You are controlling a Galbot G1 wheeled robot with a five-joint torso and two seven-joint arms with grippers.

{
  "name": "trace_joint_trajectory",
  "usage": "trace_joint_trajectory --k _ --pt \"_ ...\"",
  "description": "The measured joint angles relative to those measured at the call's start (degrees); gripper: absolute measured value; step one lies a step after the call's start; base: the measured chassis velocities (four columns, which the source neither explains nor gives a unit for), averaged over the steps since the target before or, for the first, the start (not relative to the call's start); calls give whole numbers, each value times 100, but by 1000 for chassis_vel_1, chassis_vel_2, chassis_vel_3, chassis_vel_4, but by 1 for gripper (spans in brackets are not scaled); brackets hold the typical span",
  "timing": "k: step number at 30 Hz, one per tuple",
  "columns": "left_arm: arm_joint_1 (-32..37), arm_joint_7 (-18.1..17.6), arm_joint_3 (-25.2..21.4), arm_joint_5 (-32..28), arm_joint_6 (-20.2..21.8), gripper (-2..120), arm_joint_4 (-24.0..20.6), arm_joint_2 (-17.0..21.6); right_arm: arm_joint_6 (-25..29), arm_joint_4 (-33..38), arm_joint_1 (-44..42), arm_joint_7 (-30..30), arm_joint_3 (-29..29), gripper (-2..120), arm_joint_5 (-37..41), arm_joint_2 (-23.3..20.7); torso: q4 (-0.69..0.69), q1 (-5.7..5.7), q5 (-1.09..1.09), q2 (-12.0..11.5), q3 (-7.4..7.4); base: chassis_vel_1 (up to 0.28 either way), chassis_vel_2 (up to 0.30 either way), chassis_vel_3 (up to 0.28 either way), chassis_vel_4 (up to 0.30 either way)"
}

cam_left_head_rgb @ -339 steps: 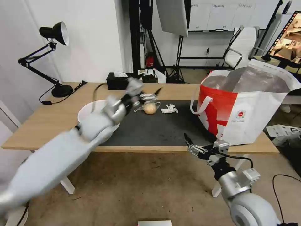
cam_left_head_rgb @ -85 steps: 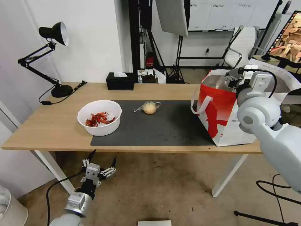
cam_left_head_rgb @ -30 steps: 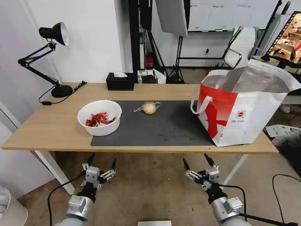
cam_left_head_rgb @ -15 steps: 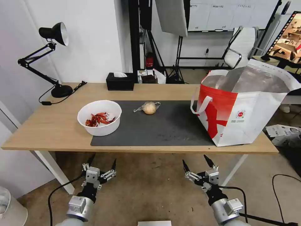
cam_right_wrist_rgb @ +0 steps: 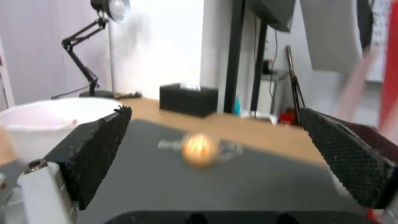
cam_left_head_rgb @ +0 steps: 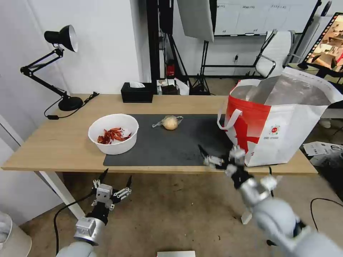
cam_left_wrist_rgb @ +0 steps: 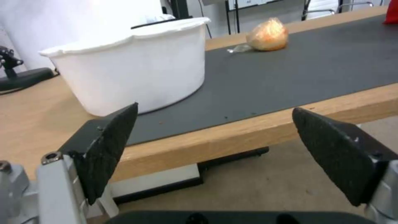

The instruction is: Pick up the trash from the table and place it into the takeout bag.

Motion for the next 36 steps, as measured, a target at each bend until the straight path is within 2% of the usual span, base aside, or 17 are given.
trace_joint_trajectory --k 1,2,6,7,9,11,13,14,15,18,19,22,23,26,29,36 --pt "12 -2 -12 3 4 100 -11 -15 -113 -223 595 11 -361 100 183 -49 1 0 1 0 0 0 0 0 0" --pt "12 -2 -12 3 4 100 -11 -15 -113 -223 595 11 -361 100 183 -49 1 0 1 0 0 0 0 0 0" --pt "90 -6 -56 21 14 100 -39 -80 -451 -877 2065 179 -1356 100 432 169 -1 0 0 0 0 0 0 0 0" --pt "90 -6 -56 21 14 100 -39 -80 -451 -877 2065 179 -1356 100 432 169 -1 0 0 0 0 0 0 0 0" --pt "128 -7 -79 32 14 100 -57 -112 -613 -1345 2759 319 -1805 100 504 450 1 0 -2 0 0 0 0 0 0" --pt "137 -6 -82 35 15 100 -59 -119 -681 -1478 2919 354 -1909 100 526 551 1 1 -1 0 0 0 0 0 0" --pt "152 -6 -103 39 15 100 -73 -148 -912 -1887 3296 466 -2170 100 601 864 1 0 -1 -1 0 0 0 0 0" --pt "162 -7 -120 41 15 100 -76 -172 -1147 -2214 3546 632 -2348 100 721 1155 0 1 -1 0 0 0 0 0 0" --pt "162 -7 -120 41 15 100 -76 -172 -1147 -2214 3546 632 -2348 100 721 1155 0 1 -1 0 0 0 0 0 0" --pt "227 -8 -162 71 6 100 -97 -244 -1998 -3200 4034 1086 -2612 100 971 2110 3 1 -1 0 0 0 0 0 0" --pt "227 -8 -162 71 6 100 -97 -244 -1998 -3200 4034 1086 -2612 100 971 2110 3 1 -1 0 0 0 0 0 0" --pt "307 -8 -205 94 -42 100 -106 -277 -2280 -4268 4337 1177 -2752 100 685 2758 0 0 -1 0 0 0 0 0 0" --pt "307 -8 -205 94 -42 100 -106 -277 -2280 -4268 4337 1177 -2752 100 685 2758 0 0 -1 0 0 0 0 0 0" --pt "337 -8 -248 95 -57 100 -125 -289 -2342 -5105 4589 1113 -2790 100 348 3182 0 0 -1 0 0 0 0 0 0" --pt "352 -8 -266 94 -59 100 -150 -291 -2469 -5445 4698 972 -2790 100 279 3354 1 0 -1 0 -1 0 0 0 0" --pt "372 -6 -271 75 -117 100 -177 -286 -2706 -5785 4759 712 -2817 100 212 3496 -1 -1 0 0 -1 0 0 0 0"
